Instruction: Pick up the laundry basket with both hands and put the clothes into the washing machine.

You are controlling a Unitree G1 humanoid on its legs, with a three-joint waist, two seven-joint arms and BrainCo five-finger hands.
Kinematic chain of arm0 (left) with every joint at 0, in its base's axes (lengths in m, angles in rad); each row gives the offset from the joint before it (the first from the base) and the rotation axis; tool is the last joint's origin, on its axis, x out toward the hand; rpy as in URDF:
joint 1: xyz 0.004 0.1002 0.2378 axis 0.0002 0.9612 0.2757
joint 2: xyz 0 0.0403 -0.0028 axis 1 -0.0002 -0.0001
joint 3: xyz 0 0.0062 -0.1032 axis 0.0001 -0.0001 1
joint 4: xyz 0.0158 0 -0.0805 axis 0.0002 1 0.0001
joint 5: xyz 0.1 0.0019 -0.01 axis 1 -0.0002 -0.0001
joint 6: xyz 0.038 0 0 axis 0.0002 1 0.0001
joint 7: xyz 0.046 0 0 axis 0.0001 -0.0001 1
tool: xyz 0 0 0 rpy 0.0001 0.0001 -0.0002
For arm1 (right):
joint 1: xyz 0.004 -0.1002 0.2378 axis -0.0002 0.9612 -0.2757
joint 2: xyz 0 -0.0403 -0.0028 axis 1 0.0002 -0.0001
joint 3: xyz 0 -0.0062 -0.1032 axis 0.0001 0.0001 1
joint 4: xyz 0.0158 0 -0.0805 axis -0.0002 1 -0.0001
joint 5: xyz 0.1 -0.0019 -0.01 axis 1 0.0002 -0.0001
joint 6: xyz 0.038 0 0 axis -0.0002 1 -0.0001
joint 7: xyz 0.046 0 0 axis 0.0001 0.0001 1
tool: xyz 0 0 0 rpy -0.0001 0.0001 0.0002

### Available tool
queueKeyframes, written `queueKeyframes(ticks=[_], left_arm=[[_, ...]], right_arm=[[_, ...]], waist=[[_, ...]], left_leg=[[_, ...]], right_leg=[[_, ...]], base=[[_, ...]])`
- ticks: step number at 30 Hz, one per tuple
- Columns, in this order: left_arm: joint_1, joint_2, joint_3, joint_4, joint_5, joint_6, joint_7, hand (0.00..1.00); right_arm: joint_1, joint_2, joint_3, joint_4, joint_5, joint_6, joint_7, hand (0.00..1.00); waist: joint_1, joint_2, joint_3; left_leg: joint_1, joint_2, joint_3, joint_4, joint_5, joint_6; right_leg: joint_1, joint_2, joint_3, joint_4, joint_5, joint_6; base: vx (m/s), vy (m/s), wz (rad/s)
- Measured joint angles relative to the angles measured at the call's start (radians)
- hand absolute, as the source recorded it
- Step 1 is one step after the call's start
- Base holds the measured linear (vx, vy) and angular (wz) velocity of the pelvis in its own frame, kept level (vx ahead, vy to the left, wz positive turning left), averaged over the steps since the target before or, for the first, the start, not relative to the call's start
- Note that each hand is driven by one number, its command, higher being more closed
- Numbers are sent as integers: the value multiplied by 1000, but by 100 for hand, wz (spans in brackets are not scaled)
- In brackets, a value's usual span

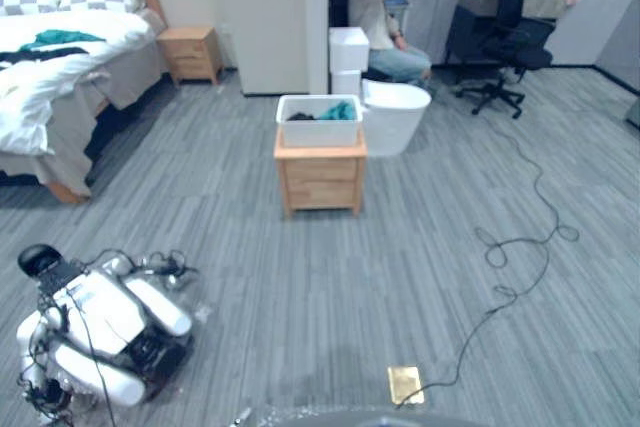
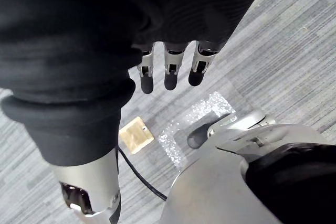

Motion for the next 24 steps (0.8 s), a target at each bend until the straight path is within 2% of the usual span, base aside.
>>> queueKeyframes(ticks=[7,13,15,18,19,20,21,22,24], left_arm=[[-11,5,-3,13,30,1,0,0],[-23,14,-41,12,35,3,2,0],[-35,14,-41,11,35,5,2,0],[-51,22,-43,8,31,6,2,0],[-59,24,-50,3,26,6,3,0],[-58,25,-47,-15,13,6,2,0],[-58,28,-38,-18,6,7,3,0],[-57,31,-26,-23,-20,8,5,0],[-56,34,-27,-34,-47,8,7,0]], right_arm=[[-2,-2,17,-1,0,-1,0,0],[-12,-15,92,-2,3,0,-1,0],[-20,-18,107,-4,13,0,0,0],[-28,-9,108,-13,71,-1,-1,0],[-12,-4,112,-35,95,-2,-1,0],[4,2,124,-68,128,-7,0,0],[10,10,126,-87,152,-11,0,0],[21,26,127,-106,193,-22,0,0],[23,33,126,-107,224,-28,0,0]], waist=[[1,-1,4],[2,0,15],[2,-1,32],[-2,-17,75],[-3,-9,83],[4,-15,96],[2,-12,102],[-3,-28,111],[-1,-37,122]], left_leg=[[-1,2,0,0,0,0],[-3,3,12,2,-2,2],[-20,4,19,21,-10,6],[-45,-17,18,53,-30,22],[-46,-27,16,50,-39,36],[-44,-35,20,56,-47,44],[-43,-41,18,60,-50,45],[-32,-47,18,74,-61,56],[6,-41,18,71,-76,68]], right_leg=[[0,2,0,1,2,-3],[-12,4,20,12,3,-4],[-43,3,25,52,-11,8],[-125,-25,21,224,-94,46],[-172,-46,13,346,-126,94],[-275,-69,-5,558,-139,91],[-339,-87,-16,674,-138,74],[-418,-124,-34,838,-141,57],[-449,-162,-64,845,-149,57]], base=[[0,0,0],[-6,0,-6],[-58,-1,-16],[-66,17,3],[-104,38,2],[-88,32,1],[-31,22,0],[63,20,0],[111,16,-7]])
